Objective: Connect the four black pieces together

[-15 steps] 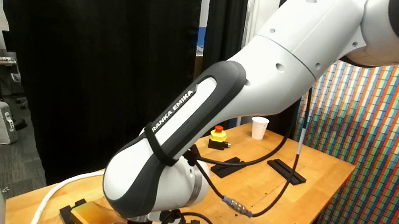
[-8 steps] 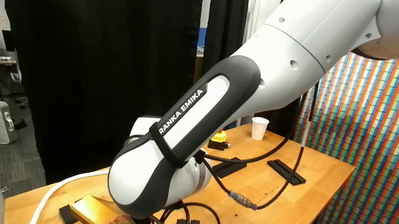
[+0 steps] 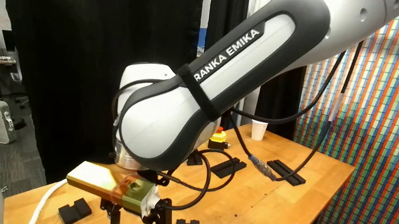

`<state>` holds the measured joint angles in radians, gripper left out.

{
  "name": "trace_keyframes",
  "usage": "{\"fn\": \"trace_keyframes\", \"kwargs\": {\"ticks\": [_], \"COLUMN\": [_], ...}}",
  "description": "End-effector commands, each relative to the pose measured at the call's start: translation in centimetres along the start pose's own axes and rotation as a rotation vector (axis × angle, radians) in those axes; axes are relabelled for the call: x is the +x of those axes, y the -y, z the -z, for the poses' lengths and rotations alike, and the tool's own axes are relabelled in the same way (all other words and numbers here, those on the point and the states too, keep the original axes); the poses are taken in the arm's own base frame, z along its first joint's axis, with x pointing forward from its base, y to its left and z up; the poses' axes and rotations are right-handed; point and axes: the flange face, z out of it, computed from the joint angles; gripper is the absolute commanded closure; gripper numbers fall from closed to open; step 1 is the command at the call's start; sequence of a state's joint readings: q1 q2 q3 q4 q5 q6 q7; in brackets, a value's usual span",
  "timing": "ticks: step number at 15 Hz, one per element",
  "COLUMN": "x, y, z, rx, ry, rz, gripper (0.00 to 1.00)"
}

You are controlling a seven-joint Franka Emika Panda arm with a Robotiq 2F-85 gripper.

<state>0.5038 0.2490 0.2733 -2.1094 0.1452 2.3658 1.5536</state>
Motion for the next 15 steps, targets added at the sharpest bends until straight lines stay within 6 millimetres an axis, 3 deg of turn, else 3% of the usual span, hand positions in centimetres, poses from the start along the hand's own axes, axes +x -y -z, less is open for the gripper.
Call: {"fn": "trace_keyframes", "kwargs": {"ticks": [1,6,15], "x": [-0.9,-0.2,5.6], "y": [-2.0,-4.7,-8.4], "z": [1.4,-0.6,-3.2], "rx": [0.000,-0.002,-0.039], "ry": [-0.032,-0.050,-0.053], "rz": [0.151,0.313,0.326], "gripper": [0.00,0.00,0.00]}}
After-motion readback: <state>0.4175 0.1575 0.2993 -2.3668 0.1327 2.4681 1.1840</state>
